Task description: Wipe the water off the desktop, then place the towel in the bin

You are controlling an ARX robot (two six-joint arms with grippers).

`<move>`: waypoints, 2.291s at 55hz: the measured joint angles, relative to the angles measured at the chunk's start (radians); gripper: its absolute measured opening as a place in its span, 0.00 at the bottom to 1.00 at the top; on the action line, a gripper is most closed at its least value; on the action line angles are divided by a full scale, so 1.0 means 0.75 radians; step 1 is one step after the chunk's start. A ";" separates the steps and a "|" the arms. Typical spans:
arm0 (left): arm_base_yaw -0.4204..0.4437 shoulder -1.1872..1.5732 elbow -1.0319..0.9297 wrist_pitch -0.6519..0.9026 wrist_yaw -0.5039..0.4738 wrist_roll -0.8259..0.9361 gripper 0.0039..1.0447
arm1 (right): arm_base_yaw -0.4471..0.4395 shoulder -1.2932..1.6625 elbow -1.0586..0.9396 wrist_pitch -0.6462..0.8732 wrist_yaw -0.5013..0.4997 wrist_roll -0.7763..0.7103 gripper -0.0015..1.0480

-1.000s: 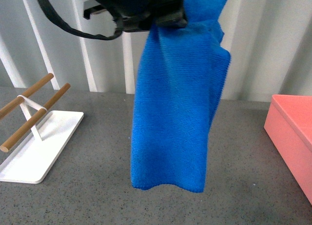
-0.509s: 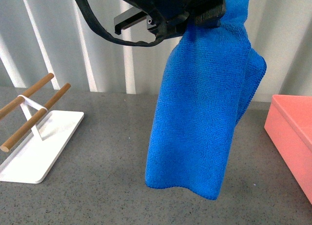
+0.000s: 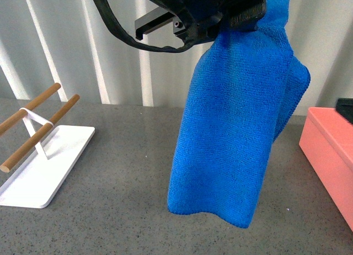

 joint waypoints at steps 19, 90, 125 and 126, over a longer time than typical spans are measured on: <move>-0.010 -0.010 0.018 -0.015 0.010 -0.051 0.05 | 0.226 0.249 -0.002 0.233 0.028 -0.108 0.93; 0.057 -0.015 -0.008 -0.045 0.035 -0.083 0.05 | 0.238 0.253 0.155 0.222 -0.003 -0.187 0.03; 0.588 -0.461 -0.615 0.021 0.334 0.234 0.93 | 0.085 0.273 0.223 0.078 0.069 -0.099 0.03; 0.613 -0.504 -0.643 0.015 0.367 0.261 0.94 | 0.085 0.274 0.223 0.077 0.071 -0.100 0.03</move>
